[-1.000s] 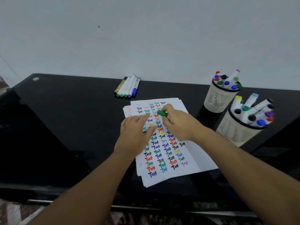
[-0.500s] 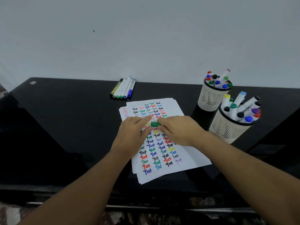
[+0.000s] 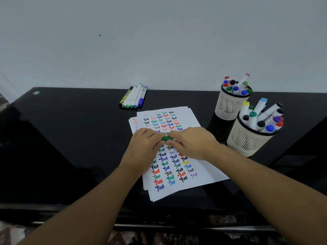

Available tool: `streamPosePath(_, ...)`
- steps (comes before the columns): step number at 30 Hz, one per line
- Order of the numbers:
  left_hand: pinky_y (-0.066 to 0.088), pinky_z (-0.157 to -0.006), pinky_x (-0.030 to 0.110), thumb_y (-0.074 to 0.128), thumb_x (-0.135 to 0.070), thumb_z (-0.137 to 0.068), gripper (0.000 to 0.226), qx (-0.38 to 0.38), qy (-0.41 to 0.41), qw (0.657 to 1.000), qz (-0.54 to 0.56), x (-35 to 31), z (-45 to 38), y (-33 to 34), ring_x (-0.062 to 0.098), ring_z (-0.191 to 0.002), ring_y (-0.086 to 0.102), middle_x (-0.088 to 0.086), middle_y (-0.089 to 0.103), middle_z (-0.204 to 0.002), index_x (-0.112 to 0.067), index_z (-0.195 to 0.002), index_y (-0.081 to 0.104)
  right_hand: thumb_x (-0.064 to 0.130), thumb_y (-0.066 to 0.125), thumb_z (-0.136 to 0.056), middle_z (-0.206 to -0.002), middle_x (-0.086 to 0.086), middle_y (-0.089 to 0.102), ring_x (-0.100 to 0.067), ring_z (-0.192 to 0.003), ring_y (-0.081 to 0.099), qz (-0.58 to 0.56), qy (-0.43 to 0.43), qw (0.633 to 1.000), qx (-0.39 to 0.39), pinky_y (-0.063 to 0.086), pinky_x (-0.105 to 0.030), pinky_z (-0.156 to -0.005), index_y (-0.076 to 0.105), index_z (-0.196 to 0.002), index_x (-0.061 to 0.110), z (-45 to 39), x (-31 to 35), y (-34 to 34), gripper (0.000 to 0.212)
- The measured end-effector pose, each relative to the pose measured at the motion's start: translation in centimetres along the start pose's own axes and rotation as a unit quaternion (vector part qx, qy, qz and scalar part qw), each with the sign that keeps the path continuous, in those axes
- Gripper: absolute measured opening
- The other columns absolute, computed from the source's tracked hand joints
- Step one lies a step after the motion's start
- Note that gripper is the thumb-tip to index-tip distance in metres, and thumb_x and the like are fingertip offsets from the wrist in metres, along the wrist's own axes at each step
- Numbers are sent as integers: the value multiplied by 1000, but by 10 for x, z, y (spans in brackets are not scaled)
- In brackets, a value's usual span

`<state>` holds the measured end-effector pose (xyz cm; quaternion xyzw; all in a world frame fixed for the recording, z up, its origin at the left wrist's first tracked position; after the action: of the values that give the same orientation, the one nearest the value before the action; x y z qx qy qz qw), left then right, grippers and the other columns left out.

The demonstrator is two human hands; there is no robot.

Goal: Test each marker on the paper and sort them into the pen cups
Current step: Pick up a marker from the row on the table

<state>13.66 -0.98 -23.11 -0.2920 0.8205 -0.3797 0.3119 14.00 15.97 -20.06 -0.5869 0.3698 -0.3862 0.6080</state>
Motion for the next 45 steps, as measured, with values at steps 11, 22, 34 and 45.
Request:
streamPosePath(11,47,-91,39,48,-42,-101,40,-3,17,1000,-4,-6,0,-5,20,-102,58,-4,73,-105,-16,-120,72,56,26,-109,-88,9,60,-11,-74,59,18,-32,999,-33,54,-35,-64,50,-114,35,6,-3,-4,33)
streamPosePath(22,46,-99,41,60,-32,-100,30,32,-41,999,-3,-2,-2,-4,19,-109,57,-3,70,-110,-14,-123,70,51,32,-109,-101,6,65,-11,-72,61,-23,39,997,-55,53,-33,-57,23,-154,41,14,-13,-7,47)
streamPosePath(34,44,-101,37,55,-40,-102,55,74,-64,995,12,-8,-1,-4,18,-122,49,-3,59,-132,-30,-154,42,8,42,-107,-112,9,73,-8,-111,66,-601,187,756,-180,51,-26,-92,68,-123,39,78,-18,12,43)
streamPosePath(45,-1,-125,50,24,-95,-78,76,338,-77,936,-58,-12,5,9,23,-155,-12,-7,-27,-166,-70,-148,8,40,53,-107,-84,5,70,-7,-85,67,-585,154,771,-198,52,-26,-88,62,-124,37,74,-18,16,19)
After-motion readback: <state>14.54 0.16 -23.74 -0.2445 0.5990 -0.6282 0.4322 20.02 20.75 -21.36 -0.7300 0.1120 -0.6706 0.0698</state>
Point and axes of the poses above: each hand's wrist, its own z-axis away from the middle knuckle, its own y-axis out of the palm, x = y × z, the point moved 5 cm from there along -z, towards the middle knuckle
